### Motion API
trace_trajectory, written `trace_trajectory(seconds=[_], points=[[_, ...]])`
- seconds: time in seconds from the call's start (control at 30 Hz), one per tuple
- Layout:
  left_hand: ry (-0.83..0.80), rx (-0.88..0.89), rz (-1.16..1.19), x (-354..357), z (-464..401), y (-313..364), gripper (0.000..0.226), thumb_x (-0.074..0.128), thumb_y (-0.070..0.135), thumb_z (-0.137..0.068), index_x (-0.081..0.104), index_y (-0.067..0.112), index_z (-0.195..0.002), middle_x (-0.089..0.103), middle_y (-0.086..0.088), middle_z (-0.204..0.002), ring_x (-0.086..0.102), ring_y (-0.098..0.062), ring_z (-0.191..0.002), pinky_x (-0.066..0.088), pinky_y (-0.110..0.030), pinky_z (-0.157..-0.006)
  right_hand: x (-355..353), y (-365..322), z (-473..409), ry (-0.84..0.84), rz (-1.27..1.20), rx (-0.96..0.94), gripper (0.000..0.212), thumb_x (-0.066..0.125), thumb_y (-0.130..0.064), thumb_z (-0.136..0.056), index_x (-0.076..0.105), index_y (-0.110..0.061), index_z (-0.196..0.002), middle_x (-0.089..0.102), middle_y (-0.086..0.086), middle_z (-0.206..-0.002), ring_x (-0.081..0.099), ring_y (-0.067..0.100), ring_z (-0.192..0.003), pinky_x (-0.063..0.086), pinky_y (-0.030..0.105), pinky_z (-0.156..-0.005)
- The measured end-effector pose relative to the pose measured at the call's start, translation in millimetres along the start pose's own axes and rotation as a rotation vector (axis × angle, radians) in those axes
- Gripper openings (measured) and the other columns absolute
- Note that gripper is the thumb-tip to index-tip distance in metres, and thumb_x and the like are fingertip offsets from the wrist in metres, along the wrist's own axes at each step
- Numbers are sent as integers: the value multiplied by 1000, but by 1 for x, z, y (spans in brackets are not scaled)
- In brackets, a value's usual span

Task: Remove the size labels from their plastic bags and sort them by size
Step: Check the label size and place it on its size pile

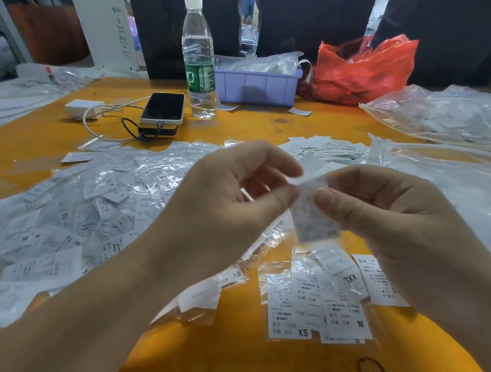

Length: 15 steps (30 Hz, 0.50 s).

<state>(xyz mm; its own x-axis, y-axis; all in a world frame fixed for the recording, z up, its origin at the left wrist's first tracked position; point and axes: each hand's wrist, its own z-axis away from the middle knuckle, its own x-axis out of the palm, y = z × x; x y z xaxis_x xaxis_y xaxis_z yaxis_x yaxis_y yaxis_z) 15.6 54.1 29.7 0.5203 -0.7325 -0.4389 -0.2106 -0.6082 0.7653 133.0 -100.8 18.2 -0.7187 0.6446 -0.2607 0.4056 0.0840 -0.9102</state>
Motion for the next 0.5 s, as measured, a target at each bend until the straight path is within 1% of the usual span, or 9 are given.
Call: trace_trajectory(seconds=[0.07, 0.13, 0.2, 0.27, 0.33, 0.37, 0.43, 0.47, 0.5], points=[[89, -79, 75, -10, -6, -6, 9, 66, 19, -88, 66, 28, -92, 71, 10, -78, 65, -5, -68, 53, -19, -54, -4, 0, -2, 69, 12, 2, 29, 74, -45, -70, 72, -33, -97, 73, -3, -89, 70, 18, -82, 56, 46, -82], [191, -195, 82, -23, -12, -18, 9, 66, 17, -88, 66, 25, -92, 71, 7, -75, 62, -1, -61, 51, -19, -53, -10, -3, -4, 146, 66, -46, 35, 73, -48, -66, 70, -34, -98, 72, -5, -91, 69, 17, -83, 56, 46, -81], [227, -326, -25, -30, -16, -32, 10, 67, 19, -87, 66, 28, -91, 70, 8, -75, 62, -2, -62, 49, -23, -55, -15, -7, -5, 201, 114, -97, 34, 71, -49, -65, 70, -34, -96, 72, -5, -90, 68, 17, -83, 56, 42, -78], [242, -410, -251, -31, -18, -46, 13, 67, 20, -85, 64, 31, -92, 67, 11, -85, 63, -7, -76, 49, -28, -59, -17, -10, -5, 228, 179, -138, 23, 71, -44, -70, 71, -34, -91, 71, -8, -85, 67, 13, -78, 56, 34, -73], [278, -385, -512, -29, -18, -52, 19, 67, 23, -84, 59, 34, -98, 57, 12, -105, 56, -12, -96, 44, -29, -73, -19, -9, -6, 224, 312, -168, 6, 71, -34, -79, 72, -30, -84, 70, -13, -80, 66, 7, -72, 54, 20, -64], [290, -355, -563, -29, -18, -52, 22, 67, 25, -84, 56, 35, -101, 51, 11, -110, 52, -13, -104, 40, -31, -79, -19, -8, -7, 213, 388, -165, 2, 70, -31, -82, 71, -29, -81, 69, -16, -79, 65, 5, -70, 52, 15, -60], [269, -301, -554, -26, -16, -48, 24, 67, 30, -84, 54, 38, -104, 46, 11, -115, 47, -14, -112, 39, -34, -87, -18, -6, -7, 184, 530, -122, 5, 66, -27, -81, 71, -29, -80, 68, -17, -73, 64, 1, -72, 51, 14, -61], [227, -264, -550, -22, -14, -46, 24, 67, 32, -85, 55, 38, -104, 46, 12, -116, 46, -13, -115, 39, -35, -90, -18, -4, -7, 163, 599, -97, 7, 66, -25, -81, 70, -29, -82, 67, -18, -72, 63, 0, -73, 51, 14, -62], [168, -229, -548, -17, -12, -44, 23, 67, 34, -85, 56, 38, -105, 47, 13, -118, 45, -12, -117, 38, -35, -93, -18, -1, -8, 130, 670, -63, 9, 67, -22, -83, 70, -30, -86, 66, -20, -76, 62, -2, -74, 50, 15, -66]])
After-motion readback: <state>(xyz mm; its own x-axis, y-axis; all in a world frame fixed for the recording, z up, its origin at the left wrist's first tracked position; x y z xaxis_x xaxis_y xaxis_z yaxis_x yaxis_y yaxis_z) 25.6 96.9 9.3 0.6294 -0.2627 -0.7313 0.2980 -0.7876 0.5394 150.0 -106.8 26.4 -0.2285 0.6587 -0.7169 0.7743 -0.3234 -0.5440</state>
